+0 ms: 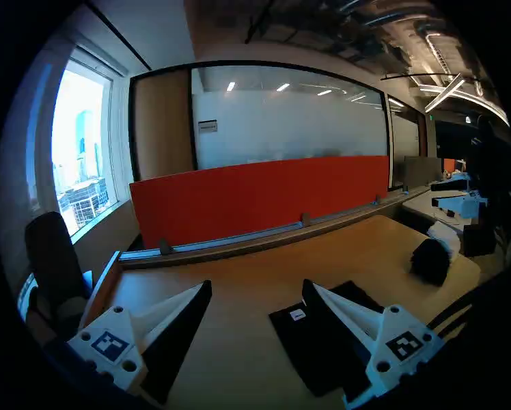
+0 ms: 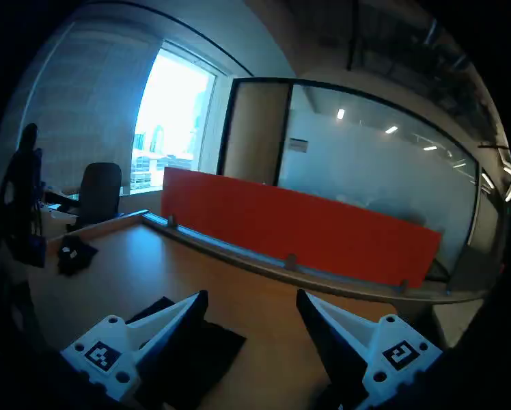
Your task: Fold towel
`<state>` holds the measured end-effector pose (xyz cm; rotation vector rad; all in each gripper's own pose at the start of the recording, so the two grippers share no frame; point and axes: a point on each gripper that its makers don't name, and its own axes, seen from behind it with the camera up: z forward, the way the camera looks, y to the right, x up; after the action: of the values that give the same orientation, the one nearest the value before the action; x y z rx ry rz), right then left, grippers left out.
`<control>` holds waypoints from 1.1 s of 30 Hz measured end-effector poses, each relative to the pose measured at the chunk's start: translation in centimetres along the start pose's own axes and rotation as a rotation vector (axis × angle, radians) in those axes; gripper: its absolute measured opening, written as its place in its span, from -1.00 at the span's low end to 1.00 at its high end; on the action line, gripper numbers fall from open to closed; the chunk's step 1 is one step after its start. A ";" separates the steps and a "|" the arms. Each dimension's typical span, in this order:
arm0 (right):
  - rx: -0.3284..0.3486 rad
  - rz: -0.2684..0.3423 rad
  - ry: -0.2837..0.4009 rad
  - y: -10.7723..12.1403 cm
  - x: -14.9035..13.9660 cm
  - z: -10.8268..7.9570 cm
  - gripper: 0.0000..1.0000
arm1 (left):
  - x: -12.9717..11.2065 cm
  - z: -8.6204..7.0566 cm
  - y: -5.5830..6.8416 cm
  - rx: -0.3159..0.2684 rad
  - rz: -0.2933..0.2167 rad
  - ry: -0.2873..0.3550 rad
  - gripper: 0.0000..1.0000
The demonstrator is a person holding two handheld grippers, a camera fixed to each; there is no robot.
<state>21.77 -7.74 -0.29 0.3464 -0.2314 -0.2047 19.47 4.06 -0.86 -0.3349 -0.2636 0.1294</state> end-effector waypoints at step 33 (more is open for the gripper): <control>0.124 -0.013 -0.164 -4.0 -9.3 0.2 1.00 | -10.1 1.7 4.2 -0.088 0.063 -0.164 0.97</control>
<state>12.24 -9.28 -3.28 0.4550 -0.4053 -0.2326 9.02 6.77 -3.12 -0.4213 -0.4220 0.2082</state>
